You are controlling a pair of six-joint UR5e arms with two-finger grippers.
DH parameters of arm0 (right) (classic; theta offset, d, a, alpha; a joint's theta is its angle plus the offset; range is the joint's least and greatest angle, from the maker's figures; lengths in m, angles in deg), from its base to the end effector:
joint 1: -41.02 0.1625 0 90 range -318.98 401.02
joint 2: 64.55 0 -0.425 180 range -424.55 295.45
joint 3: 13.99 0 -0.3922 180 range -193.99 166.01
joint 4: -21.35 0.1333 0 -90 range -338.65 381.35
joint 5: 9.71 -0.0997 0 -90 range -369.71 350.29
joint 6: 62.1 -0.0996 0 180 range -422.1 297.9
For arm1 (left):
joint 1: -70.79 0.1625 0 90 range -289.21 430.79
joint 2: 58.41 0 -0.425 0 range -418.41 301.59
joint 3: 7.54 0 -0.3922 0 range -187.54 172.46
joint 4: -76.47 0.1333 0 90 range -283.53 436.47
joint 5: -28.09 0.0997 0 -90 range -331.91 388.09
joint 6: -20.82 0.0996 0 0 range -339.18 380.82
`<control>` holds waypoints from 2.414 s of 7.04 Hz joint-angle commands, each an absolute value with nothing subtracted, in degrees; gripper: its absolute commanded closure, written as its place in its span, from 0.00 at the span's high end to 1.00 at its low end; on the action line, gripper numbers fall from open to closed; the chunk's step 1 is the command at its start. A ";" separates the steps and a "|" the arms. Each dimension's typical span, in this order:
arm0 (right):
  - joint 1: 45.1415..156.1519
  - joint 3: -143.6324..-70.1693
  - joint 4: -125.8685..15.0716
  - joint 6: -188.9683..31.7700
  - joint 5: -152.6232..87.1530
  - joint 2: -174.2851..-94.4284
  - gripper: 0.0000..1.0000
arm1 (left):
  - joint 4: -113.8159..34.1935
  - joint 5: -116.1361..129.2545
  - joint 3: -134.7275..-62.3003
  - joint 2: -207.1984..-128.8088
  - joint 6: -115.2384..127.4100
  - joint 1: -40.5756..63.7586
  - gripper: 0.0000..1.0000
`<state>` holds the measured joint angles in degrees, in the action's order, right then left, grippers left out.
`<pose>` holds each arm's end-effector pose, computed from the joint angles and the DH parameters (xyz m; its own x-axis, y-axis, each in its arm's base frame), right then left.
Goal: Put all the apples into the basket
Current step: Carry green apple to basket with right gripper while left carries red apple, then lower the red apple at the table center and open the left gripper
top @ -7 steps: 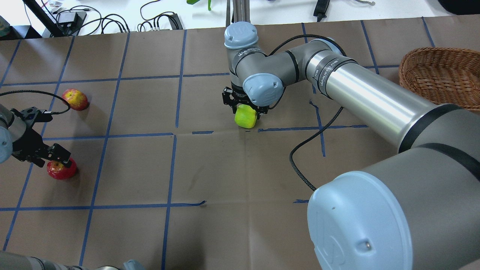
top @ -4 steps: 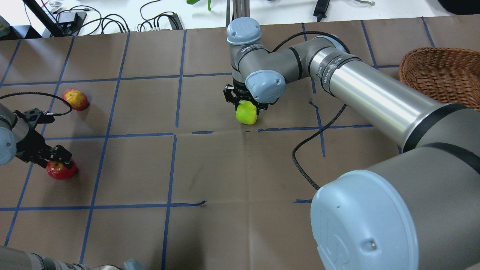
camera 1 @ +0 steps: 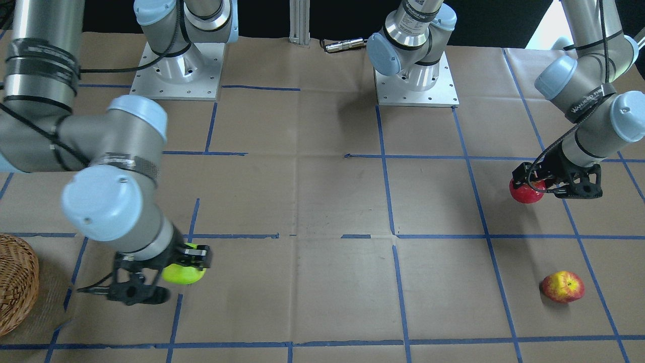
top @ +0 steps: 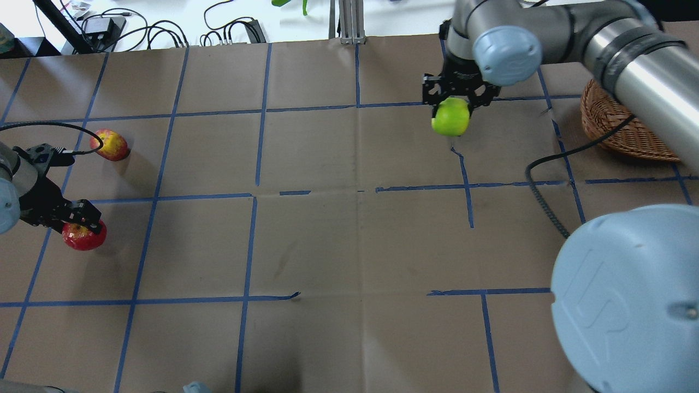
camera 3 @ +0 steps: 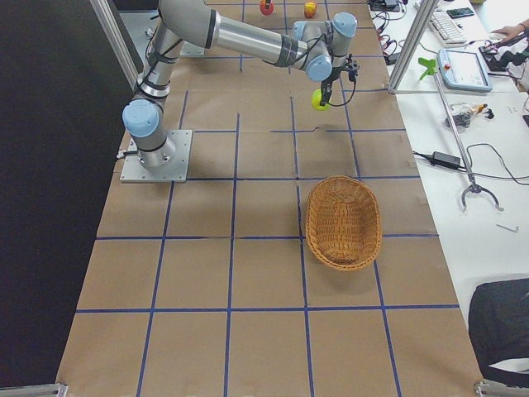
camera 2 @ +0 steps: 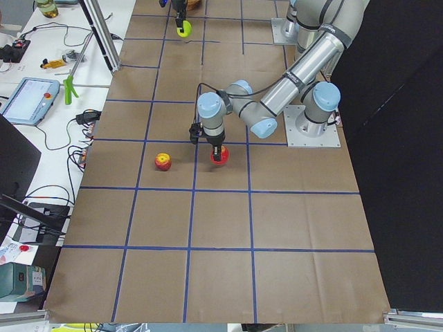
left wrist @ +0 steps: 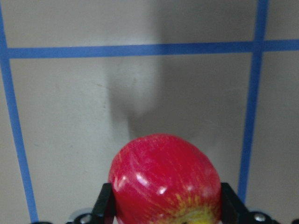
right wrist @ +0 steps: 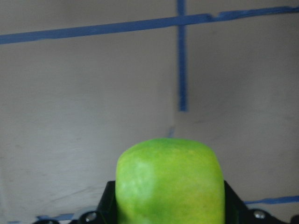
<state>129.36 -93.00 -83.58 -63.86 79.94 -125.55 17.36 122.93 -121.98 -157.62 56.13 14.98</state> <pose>0.1143 -0.6768 0.3081 -0.9982 0.0599 -0.0044 0.0596 0.9968 0.0539 0.1717 -0.4749 0.2608 -0.9989 0.0234 -0.0409 0.0197 0.9959 0.0880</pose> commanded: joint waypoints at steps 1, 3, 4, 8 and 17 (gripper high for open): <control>114.55 -92.39 -81.83 -42.85 83.61 -126.69 0.25 | 11.90 121.88 -121.37 -149.66 44.95 0.21 0.38; 104.78 -88.98 -82.62 -29.36 89.29 -123.72 0.16 | 12.21 113.73 -121.45 -151.29 24.79 -16.41 0.34; 101.08 -85.22 -82.71 -24.96 90.99 -120.48 0.11 | 13.09 113.79 -120.49 -154.35 22.94 -24.14 0.34; 94.38 -78.06 -87.55 -17.71 90.39 -110.18 0.12 | 18.64 113.88 -100.51 -176.66 14.69 -39.31 0.34; 105.64 -79.20 -70.26 -29.86 84.24 -120.77 0.99 | 6.39 114.05 -93.93 -171.40 25.20 -29.67 0.98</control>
